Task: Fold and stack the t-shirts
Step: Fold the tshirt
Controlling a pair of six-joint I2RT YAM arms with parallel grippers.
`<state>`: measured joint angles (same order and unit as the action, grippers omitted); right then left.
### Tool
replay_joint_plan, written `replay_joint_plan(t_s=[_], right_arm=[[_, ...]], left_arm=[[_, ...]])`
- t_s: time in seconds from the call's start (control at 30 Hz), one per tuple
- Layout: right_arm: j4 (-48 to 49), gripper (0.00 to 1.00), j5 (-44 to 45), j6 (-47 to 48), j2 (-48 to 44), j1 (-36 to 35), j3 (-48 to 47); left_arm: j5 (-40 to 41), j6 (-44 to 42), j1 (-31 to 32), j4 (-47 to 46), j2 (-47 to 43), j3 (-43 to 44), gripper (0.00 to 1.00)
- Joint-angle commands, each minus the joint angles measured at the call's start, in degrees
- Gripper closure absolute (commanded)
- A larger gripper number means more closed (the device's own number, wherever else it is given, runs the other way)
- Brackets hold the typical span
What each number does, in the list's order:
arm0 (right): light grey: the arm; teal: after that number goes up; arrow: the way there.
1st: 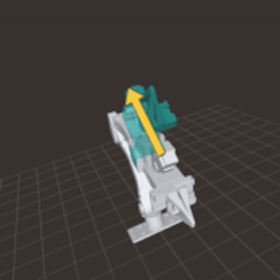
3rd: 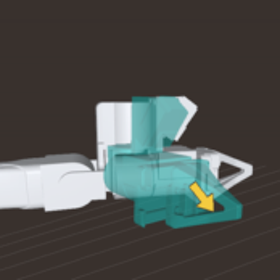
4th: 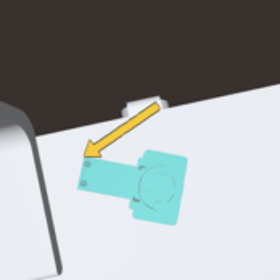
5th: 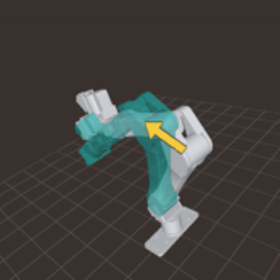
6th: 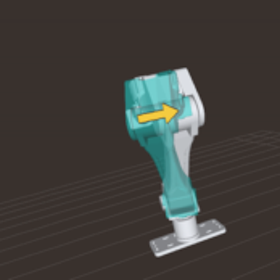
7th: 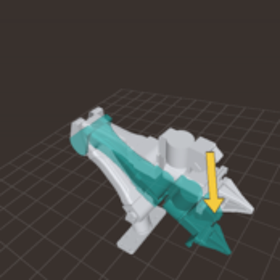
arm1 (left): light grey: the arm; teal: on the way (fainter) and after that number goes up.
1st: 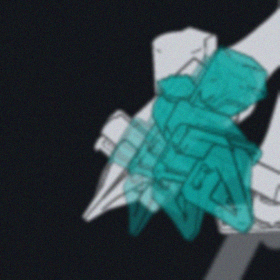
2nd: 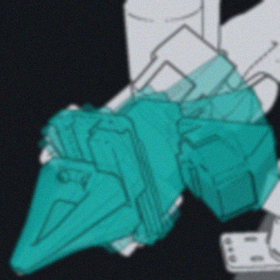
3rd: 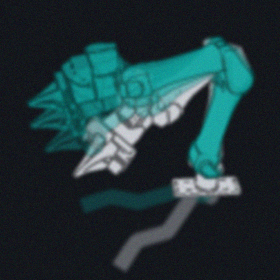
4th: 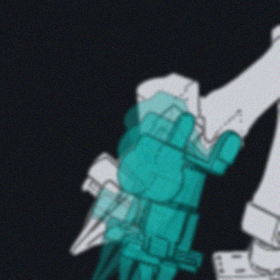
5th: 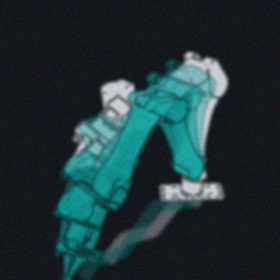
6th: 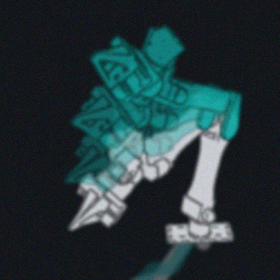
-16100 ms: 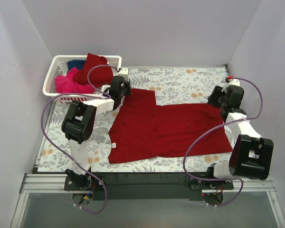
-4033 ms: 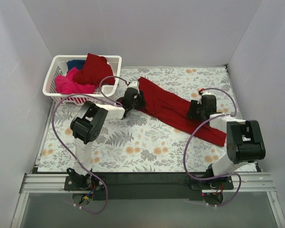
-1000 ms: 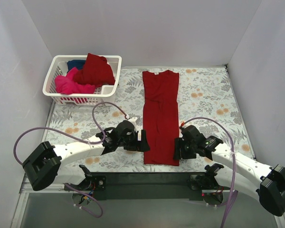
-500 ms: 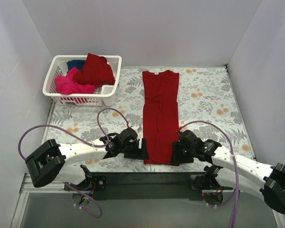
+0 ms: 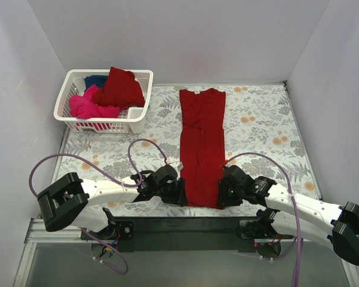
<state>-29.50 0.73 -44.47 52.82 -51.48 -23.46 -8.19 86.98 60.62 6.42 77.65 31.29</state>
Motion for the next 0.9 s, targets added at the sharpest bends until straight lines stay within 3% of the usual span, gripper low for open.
replay_joint_plan(t_s=[0.0, 0.17, 0.3, 0.5, 0.73, 0.87], right_arm=[[-0.4, 0.74, 1.6, -0.7, 0.7, -0.9, 0.6], [-1.4, 0.91, 1.6, 1.6, 2.0, -1.0, -0.5], [-2.8, 0.99, 2.2, 3.9, 2.6, -1.1, -2.2], [-4.3, 0.99, -0.3, 8.1, 3.3, -1.1, -3.7], [-8.2, 0.99, -6.9, 13.1, 6.2, -1.2, -6.5], [-8.7, 0.99, -9.7, 14.0, 6.9, -1.3, -6.3]], left_arm=[[-0.2, 0.1, 0.5, -0.7, 0.2, -0.7, 0.62], [-1.1, -0.8, 0.7, -1.8, 1.3, -1.0, 0.81], [-1.7, -1.6, 0.9, -2.5, 1.8, -1.4, 1.0], [-3.1, -4.4, 1.0, -2.7, 0.9, -1.6, 1.0], [-13.5, -8.6, 1.1, -3.3, 2.8, -1.2, 1.0], [-14.7, -8.8, 1.4, -3.3, 2.8, -1.9, 1.0]])
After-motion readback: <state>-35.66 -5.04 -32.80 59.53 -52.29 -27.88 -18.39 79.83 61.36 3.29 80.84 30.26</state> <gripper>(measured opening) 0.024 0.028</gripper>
